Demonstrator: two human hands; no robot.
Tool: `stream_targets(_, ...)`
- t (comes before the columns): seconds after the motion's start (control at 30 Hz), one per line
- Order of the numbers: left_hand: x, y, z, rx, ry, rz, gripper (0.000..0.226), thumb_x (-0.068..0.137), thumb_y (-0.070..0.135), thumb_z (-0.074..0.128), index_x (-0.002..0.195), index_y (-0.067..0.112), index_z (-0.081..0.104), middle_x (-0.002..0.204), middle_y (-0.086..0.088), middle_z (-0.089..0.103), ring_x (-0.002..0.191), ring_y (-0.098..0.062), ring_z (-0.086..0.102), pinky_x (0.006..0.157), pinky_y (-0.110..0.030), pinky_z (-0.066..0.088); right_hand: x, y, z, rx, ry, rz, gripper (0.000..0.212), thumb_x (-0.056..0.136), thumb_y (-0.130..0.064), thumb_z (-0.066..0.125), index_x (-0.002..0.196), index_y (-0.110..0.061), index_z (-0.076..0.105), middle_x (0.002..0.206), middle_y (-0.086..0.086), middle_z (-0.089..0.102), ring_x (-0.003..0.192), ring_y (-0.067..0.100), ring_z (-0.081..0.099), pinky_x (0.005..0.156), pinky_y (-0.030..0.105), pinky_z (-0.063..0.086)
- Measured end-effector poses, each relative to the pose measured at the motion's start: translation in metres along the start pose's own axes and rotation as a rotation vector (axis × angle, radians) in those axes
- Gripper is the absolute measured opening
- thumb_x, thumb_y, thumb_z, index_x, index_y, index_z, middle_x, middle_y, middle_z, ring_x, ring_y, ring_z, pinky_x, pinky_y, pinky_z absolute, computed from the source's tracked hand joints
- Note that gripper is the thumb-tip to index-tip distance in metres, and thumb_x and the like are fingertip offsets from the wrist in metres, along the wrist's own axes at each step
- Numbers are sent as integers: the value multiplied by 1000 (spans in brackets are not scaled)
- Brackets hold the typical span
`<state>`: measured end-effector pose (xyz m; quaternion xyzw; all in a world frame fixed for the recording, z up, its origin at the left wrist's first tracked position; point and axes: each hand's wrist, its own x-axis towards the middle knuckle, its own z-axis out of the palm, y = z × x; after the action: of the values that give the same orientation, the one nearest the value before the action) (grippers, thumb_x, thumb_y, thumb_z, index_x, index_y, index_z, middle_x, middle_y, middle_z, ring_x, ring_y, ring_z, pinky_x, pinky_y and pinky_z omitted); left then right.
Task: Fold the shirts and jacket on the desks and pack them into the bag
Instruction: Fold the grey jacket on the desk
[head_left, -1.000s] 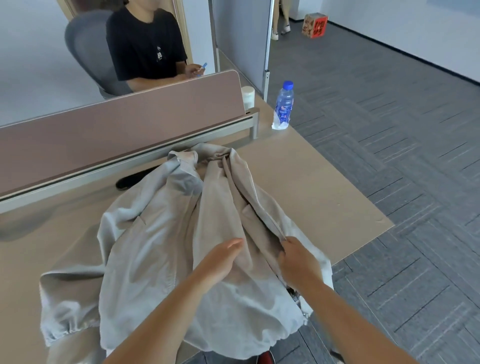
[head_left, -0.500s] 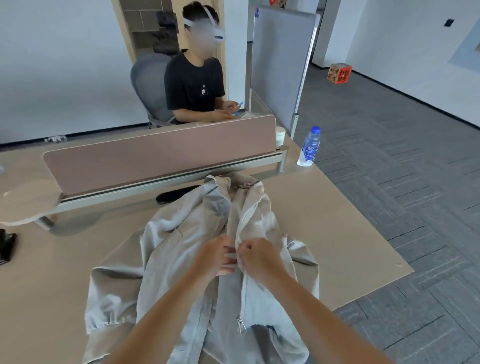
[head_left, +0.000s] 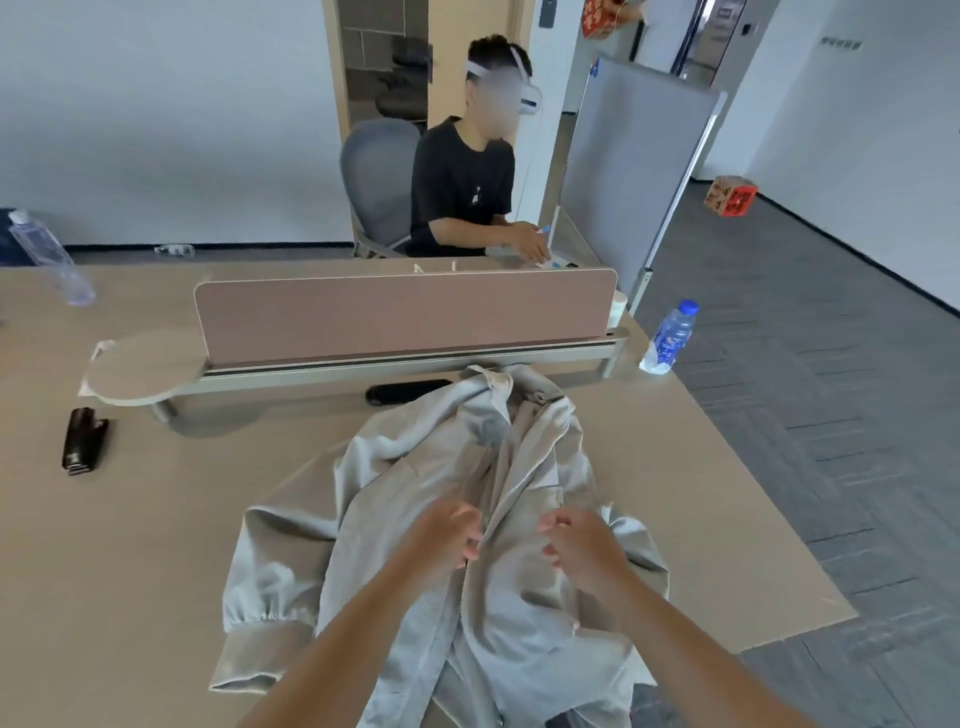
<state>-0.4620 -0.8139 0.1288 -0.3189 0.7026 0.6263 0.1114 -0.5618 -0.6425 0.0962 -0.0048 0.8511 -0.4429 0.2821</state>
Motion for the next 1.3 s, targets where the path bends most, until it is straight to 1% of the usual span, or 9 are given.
stream_targets(0.13,11,8,11,8,3,8,21,101,17,47,106,8,66,95,-6,75,81,-19,72,88,-42,56,22,-5,-21,-92,32,-54,22,84,-14,51,91,5,62,72,9,65,63,20,60,62,41,49)
stream_targets(0.4,94,55,37,79,93,20,22,101,12,41,109,10,61,98,-10,71,80,-20,70,81,-38,57,114,-25,-62,-110,-20,-103,20,78,-14,46,59,-20,50,56,-5,49,56,18,47,57,33,39)
stream_targets(0.53,154,84,51,98,201,10,23,100,17,46,111,9,65,101,-13,74,92,-26,73,90,-49,57,181,-31,-81,-110,-50,-121,19,81,-15,45,86,-6,61,71,8,60,64,19,51,60,32,38)
stream_targets(0.7,216,110,71,13,299,-7,28,102,17,48,125,7,60,113,-13,68,105,-32,68,90,-42,58,255,-42,-93,-148,-99,-116,20,77,-13,44,87,-9,61,84,10,63,68,23,53,62,33,38)
stream_targets(0.83,253,109,78,106,295,21,45,101,7,45,145,14,46,149,-9,44,130,-33,53,104,-47,49,297,-49,-89,-220,-69,-138,39,88,-15,49,125,-21,58,118,2,55,94,24,59,71,30,40)
stream_targets(0.97,287,98,77,222,344,-60,45,98,0,43,142,10,47,158,-8,23,148,-33,22,106,-13,27,333,-49,-77,-350,-43,-141,36,92,-29,56,126,-20,54,124,6,57,95,28,62,78,37,52)
stream_targets(1.1,306,103,74,427,391,-198,44,100,6,46,144,0,43,158,-21,25,151,-35,9,120,-40,18,356,-52,-66,-387,-65,-109,39,93,-38,58,128,-21,54,121,10,56,98,34,63,78,36,50)
stream_targets(1.2,318,95,78,231,480,-169,59,99,11,48,154,6,26,163,-7,13,147,-35,24,101,-25,32,365,-47,-56,-415,-44,-93,29,91,-24,56,119,-17,56,117,11,56,94,35,62,75,37,50)
stream_targets(1.3,328,87,83,280,459,-126,62,97,11,50,154,10,26,163,-6,9,146,-37,26,114,-41,34,372,-42,-50,-481,-52,-104,24,93,-16,50,114,-9,59,113,12,60,102,34,59,75,34,46)
